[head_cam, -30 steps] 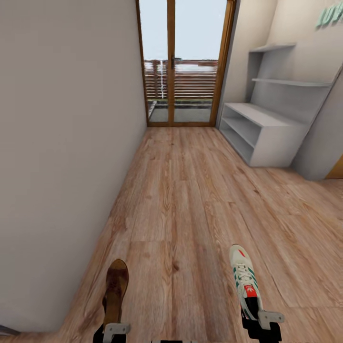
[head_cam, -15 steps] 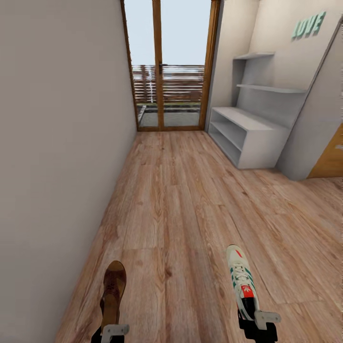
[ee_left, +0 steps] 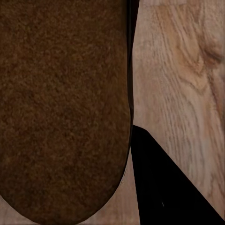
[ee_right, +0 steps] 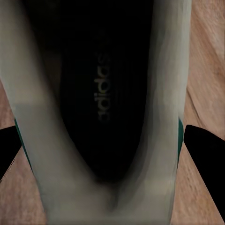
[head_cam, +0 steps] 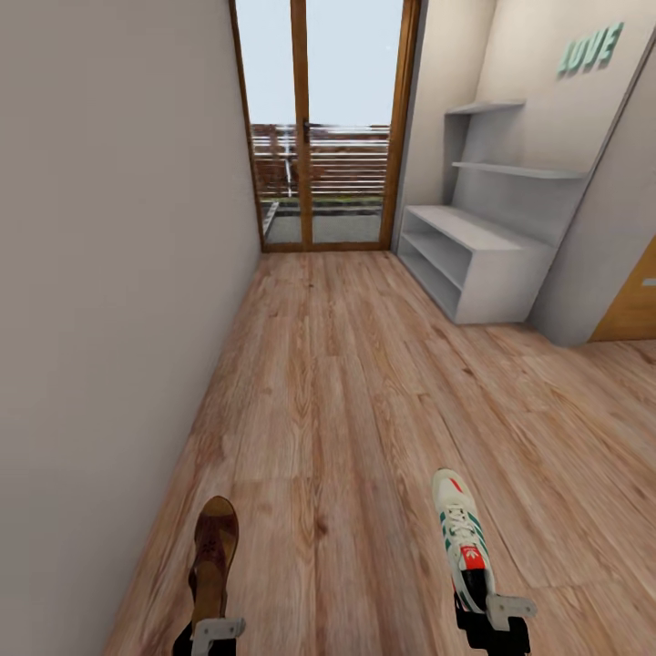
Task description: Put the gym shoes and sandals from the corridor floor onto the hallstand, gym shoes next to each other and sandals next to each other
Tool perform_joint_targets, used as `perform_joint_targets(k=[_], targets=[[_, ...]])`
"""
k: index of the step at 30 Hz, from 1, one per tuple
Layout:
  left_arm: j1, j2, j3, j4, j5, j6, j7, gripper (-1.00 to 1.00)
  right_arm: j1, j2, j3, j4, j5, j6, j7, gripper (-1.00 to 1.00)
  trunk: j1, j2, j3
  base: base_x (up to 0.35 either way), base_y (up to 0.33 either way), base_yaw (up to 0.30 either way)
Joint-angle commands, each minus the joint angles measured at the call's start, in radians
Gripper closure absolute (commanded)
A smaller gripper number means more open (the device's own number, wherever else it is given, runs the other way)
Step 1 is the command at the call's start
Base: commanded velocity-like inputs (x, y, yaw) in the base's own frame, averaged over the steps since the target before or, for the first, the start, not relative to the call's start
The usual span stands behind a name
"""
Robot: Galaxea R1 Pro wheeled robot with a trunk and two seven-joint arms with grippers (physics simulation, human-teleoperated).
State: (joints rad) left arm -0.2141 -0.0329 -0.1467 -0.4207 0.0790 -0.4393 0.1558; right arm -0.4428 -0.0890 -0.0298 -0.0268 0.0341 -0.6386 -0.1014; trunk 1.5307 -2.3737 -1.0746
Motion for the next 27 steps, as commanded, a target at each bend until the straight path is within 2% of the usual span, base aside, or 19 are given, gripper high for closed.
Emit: perform_joint_targets(k=[1,10,27], targets=[[-0.001,0.001,-0.008,0.002,0.005,-0.004,0.007,1.00,-0.001,0.000,-0.002,0.001,0.004,-0.003,-0.003,1.00,0.000,0.000,-0.001,0.314,0.000,0.000],[-0.001,0.001,-0.007,0.002,0.007,-0.004,0.007,1.00,-0.001,0.000,-0.002,0.001,0.004,-0.003,-0.003,1.00,0.000,0.000,-0.001,0.335,-0.071,0.000],[-0.001,0.001,-0.007,0.011,0.010,-0.005,0.007,1.00,-0.001,0.000,-0.002,0.001,0.004,-0.003,-0.003,1.00,0.000,0.000,-0.001,0.340,-0.004,0.000]])
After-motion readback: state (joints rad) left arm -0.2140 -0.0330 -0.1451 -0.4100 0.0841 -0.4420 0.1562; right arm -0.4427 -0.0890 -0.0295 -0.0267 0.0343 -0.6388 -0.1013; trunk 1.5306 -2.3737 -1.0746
